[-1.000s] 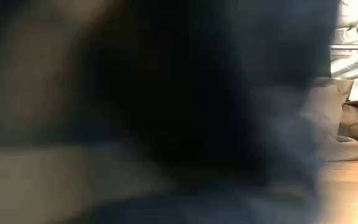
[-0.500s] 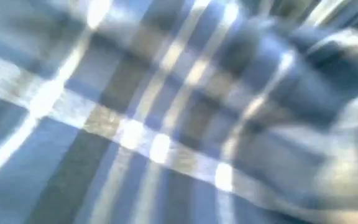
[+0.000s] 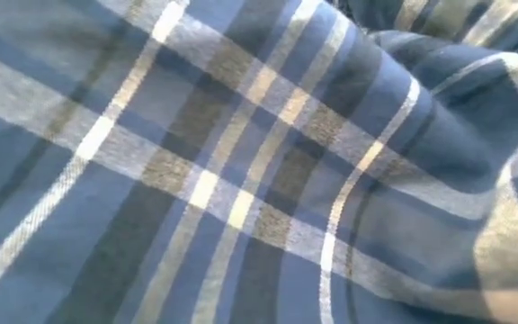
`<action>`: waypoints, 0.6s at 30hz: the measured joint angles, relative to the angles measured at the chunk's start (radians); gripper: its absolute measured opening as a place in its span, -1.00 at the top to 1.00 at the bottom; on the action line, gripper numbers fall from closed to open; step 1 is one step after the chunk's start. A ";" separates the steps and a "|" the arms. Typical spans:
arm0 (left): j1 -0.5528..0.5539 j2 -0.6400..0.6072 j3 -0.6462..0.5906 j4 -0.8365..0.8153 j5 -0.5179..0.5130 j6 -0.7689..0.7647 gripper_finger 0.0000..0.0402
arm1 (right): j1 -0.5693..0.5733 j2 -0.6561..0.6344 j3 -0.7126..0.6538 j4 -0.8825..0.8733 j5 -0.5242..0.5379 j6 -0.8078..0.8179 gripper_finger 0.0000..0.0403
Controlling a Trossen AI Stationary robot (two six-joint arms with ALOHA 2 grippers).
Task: Sort clothes
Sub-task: Put the blue polo shirt into the laundry organizer
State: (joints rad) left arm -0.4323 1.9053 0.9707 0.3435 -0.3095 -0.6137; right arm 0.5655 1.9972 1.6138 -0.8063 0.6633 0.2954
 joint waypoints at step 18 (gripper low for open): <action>-0.210 -0.310 -0.026 -0.739 -0.022 -0.216 0.40 | -0.055 0.000 -0.280 0.396 -0.094 0.059 0.98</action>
State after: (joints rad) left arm -0.6420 1.5956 0.9444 -0.3959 -0.3317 -0.8295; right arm 0.5108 1.9972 1.3337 -0.4103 0.5689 0.3547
